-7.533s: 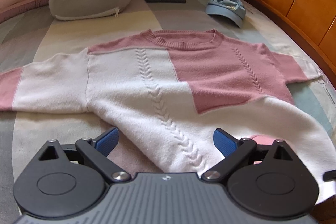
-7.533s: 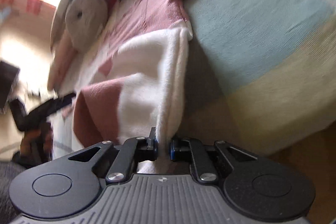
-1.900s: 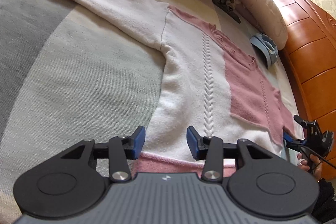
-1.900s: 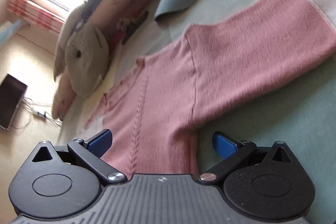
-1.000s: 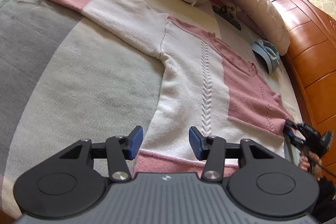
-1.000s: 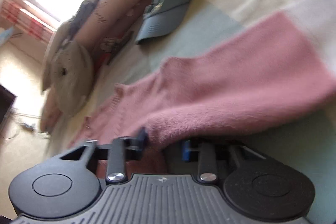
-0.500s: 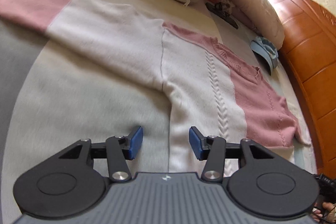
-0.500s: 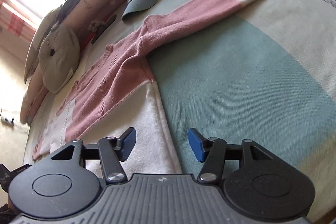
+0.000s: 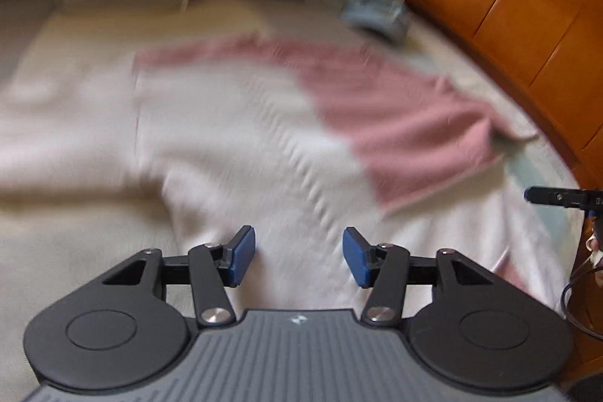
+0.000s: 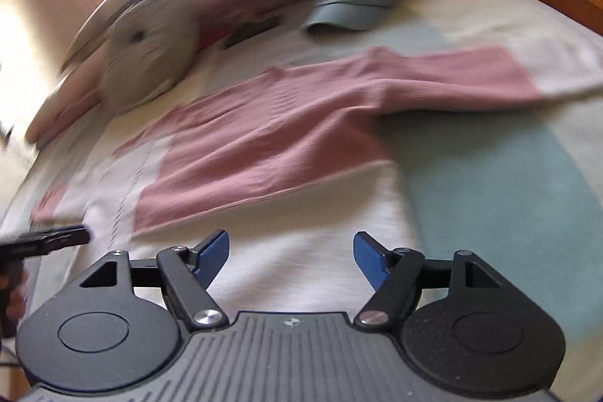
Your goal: Fold clothes
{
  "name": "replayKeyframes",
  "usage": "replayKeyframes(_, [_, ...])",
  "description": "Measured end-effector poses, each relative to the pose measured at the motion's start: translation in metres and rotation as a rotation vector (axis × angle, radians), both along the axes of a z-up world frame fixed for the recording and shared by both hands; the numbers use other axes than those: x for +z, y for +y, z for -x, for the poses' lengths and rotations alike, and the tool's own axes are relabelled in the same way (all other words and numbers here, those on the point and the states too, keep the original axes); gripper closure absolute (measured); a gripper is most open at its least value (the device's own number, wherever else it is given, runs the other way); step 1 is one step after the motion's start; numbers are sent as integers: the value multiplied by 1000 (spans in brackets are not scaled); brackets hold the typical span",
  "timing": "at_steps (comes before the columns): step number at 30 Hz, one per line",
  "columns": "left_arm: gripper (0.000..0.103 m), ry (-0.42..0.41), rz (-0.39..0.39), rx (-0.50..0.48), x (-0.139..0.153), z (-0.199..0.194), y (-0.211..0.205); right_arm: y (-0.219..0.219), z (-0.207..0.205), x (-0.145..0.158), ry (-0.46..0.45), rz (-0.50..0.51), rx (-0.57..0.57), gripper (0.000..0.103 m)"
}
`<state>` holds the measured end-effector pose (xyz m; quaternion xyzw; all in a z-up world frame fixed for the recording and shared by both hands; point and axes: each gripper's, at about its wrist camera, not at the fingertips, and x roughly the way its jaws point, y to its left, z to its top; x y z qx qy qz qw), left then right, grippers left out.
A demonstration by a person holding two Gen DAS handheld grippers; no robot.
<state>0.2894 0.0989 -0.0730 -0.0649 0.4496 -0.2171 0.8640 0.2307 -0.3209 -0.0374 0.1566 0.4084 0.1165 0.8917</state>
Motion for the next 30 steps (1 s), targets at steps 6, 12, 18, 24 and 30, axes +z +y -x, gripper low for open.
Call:
replayKeyframes(6, [47, 8, -90, -28, 12, 30, 32, 7, 25, -20, 68, 126, 103, 20])
replayKeyframes(12, [31, -103, -100, -34, 40, 24, 13, 35, 27, -8, 27, 320, 153, 18])
replayKeyframes(18, [26, -87, -148, -76, 20, 13, -34, 87, -1, -19, 0, 303, 275, 16])
replayKeyframes(24, [22, -102, -258, -19, 4, 64, -31, 72, 31, -14, -47, 311, 255, 0])
replayKeyframes(30, [22, -163, -325, -6, 30, 102, -41, 57, 64, -9, -95, 319, 234, 0])
